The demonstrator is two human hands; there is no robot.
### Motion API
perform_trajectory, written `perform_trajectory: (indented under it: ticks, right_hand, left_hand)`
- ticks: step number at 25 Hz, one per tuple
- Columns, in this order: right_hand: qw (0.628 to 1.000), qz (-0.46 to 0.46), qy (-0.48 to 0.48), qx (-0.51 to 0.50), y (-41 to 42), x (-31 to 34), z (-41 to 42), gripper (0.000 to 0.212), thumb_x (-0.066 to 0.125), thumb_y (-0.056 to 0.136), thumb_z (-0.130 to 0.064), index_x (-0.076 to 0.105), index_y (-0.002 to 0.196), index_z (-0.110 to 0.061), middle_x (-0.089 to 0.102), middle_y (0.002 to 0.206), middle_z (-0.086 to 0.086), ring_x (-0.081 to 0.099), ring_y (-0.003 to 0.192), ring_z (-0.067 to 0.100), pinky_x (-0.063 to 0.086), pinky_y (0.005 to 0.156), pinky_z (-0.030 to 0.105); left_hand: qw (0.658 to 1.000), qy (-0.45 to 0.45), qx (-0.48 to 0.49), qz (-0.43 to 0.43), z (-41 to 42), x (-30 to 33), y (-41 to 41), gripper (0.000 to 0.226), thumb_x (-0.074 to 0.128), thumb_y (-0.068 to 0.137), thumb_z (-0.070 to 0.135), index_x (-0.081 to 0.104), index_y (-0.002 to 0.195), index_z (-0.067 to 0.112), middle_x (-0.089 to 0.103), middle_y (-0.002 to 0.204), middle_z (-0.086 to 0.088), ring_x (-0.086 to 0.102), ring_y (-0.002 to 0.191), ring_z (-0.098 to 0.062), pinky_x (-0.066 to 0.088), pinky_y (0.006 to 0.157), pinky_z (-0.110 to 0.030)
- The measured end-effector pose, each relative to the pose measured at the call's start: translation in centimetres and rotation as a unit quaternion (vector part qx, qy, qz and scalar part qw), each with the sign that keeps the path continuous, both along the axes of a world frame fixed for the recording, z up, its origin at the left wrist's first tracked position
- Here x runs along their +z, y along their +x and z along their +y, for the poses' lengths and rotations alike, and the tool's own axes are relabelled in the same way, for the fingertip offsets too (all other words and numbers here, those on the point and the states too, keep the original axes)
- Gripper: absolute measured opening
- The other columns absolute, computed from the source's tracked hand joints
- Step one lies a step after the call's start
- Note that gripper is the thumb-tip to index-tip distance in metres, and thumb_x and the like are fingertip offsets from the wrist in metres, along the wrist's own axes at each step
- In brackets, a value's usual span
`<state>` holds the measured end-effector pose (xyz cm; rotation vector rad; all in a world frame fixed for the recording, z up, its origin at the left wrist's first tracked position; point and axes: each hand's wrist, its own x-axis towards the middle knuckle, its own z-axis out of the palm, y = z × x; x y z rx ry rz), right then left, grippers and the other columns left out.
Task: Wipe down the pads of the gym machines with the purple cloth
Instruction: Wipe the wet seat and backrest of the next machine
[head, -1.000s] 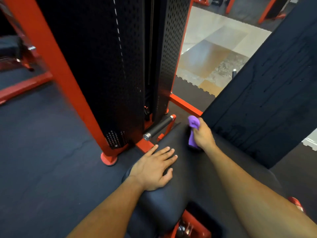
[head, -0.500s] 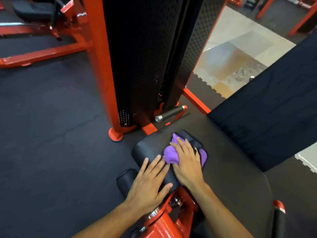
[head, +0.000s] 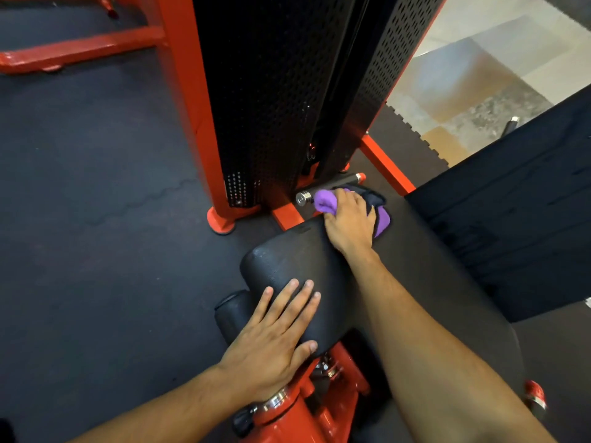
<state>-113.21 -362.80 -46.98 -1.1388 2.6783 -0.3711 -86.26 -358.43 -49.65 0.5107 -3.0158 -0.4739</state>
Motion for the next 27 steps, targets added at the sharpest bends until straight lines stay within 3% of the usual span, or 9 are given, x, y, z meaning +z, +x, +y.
perform_trajectory:
  ticks: [3, 6, 9, 11, 13, 15, 17, 23, 27]
  right_hand:
    - [0.993, -0.028, -0.053, 0.101, 3.4, -0.1, 3.8, 0.063, 0.048, 0.079, -0.027, 0.051, 0.142, -0.022, 0.048, 0.150, 0.001, 0.035, 0.145, 0.024, 0.028, 0.117, 0.051]
    - [0.967, -0.124, -0.116, 0.192, 3.9, 1.4, 7.8, 0.059, 0.042, 0.079, -0.017, 0.058, 0.136, -0.012, 0.054, 0.146, 0.003, 0.044, 0.141, 0.022, 0.032, 0.118, 0.038]
    - [0.966, -0.164, -0.147, 0.134, 4.2, 4.6, 10.9, 0.045, 0.051, 0.086, -0.001, 0.060, 0.129, -0.011, 0.060, 0.135, 0.000, 0.055, 0.126, 0.020, 0.036, 0.108, 0.020]
    - [0.969, -0.157, -0.160, 0.107, 6.7, 5.5, 12.9, 0.049, 0.049, 0.084, -0.007, 0.057, 0.132, -0.010, 0.059, 0.137, 0.001, 0.055, 0.128, 0.021, 0.037, 0.109, 0.025]
    - [0.967, -0.146, -0.134, 0.159, 9.6, 4.8, 13.4, 0.056, 0.046, 0.082, -0.013, 0.054, 0.137, -0.007, 0.050, 0.149, 0.003, 0.045, 0.140, 0.026, 0.029, 0.120, 0.035]
    - [0.978, -0.067, -0.056, 0.192, 12.0, 3.1, 12.1, 0.059, 0.048, 0.081, -0.015, 0.052, 0.140, -0.011, 0.039, 0.157, 0.004, 0.030, 0.149, 0.030, 0.018, 0.122, 0.047]
    - [0.986, 0.009, -0.022, 0.167, 12.7, 2.2, 9.5, 0.061, 0.052, 0.080, -0.018, 0.050, 0.141, -0.015, 0.035, 0.160, 0.004, 0.025, 0.151, 0.031, 0.019, 0.120, 0.055]
    - [0.989, 0.008, -0.053, 0.139, 9.1, 1.9, 1.8, 0.055, 0.057, 0.081, -0.021, 0.055, 0.136, -0.016, 0.055, 0.144, 0.002, 0.047, 0.137, 0.028, 0.037, 0.110, 0.057]
    - [0.979, -0.012, -0.081, 0.188, 9.8, 1.1, 9.1, 0.058, 0.054, 0.084, -0.022, 0.049, 0.142, -0.019, 0.042, 0.156, 0.004, 0.033, 0.148, 0.028, 0.028, 0.118, 0.048]
  left_hand:
    - [1.000, 0.006, -0.008, -0.005, -0.2, -0.3, -0.1, 0.072, 0.031, 0.107, 0.054, 0.010, 0.166, 0.018, 0.001, 0.174, -0.001, -0.002, 0.160, -0.023, 0.000, 0.126, -0.049]
    - [0.998, 0.038, -0.028, -0.035, -0.4, 0.6, -0.3, 0.073, 0.026, 0.106, 0.056, 0.008, 0.166, 0.019, -0.003, 0.174, 0.000, -0.013, 0.159, -0.021, -0.002, 0.128, -0.051]
    - [0.990, 0.130, -0.028, -0.051, -0.7, 2.6, -0.3, 0.080, 0.015, 0.100, 0.063, 0.006, 0.166, 0.019, -0.009, 0.173, 0.000, -0.022, 0.156, -0.016, -0.006, 0.129, -0.049]
    - [0.982, 0.183, -0.044, -0.016, 0.3, 3.8, 1.5, 0.081, 0.016, 0.100, 0.064, 0.010, 0.166, 0.017, -0.002, 0.174, -0.001, -0.015, 0.158, -0.012, -0.004, 0.130, -0.043]
    - [0.979, 0.170, -0.111, 0.031, 2.5, 3.9, 4.1, 0.075, 0.027, 0.105, 0.058, 0.017, 0.165, 0.014, 0.007, 0.173, -0.004, -0.006, 0.160, -0.013, -0.003, 0.130, -0.039]
    - [0.974, 0.153, -0.157, 0.065, 4.2, 3.2, 6.1, 0.066, 0.033, 0.108, 0.047, 0.026, 0.163, 0.011, 0.015, 0.172, -0.009, 0.001, 0.160, -0.017, 0.002, 0.130, -0.039]
    - [0.972, 0.159, -0.151, 0.079, 4.3, 2.7, 6.3, 0.061, 0.031, 0.110, 0.040, 0.027, 0.162, 0.009, 0.017, 0.172, -0.011, 0.003, 0.160, -0.019, 0.007, 0.131, -0.041]
    - [0.974, 0.154, -0.161, 0.044, 3.9, 3.2, 5.9, 0.060, 0.028, 0.111, 0.035, 0.019, 0.164, 0.009, 0.009, 0.173, -0.008, -0.002, 0.160, -0.017, 0.008, 0.131, -0.042]
    - [0.976, 0.134, -0.156, 0.069, 3.7, 3.1, 5.7, 0.060, 0.031, 0.111, 0.035, 0.023, 0.163, 0.007, 0.012, 0.173, -0.010, 0.001, 0.160, -0.019, 0.012, 0.130, -0.043]
